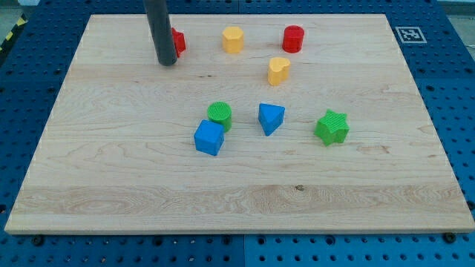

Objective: Slide the blue cube left and up a bit

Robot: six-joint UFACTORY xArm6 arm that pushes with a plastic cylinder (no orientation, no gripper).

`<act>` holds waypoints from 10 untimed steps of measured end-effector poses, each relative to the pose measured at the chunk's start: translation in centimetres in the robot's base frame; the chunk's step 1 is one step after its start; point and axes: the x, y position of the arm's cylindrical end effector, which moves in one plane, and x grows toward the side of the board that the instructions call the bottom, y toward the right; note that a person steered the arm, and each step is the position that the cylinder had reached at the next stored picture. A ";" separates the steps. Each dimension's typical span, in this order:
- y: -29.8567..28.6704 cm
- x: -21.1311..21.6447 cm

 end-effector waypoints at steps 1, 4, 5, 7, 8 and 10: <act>0.0 5.9; 12.6 21.9; 19.1 21.5; 18.4 20.0; 15.7 20.0; 12.3 18.9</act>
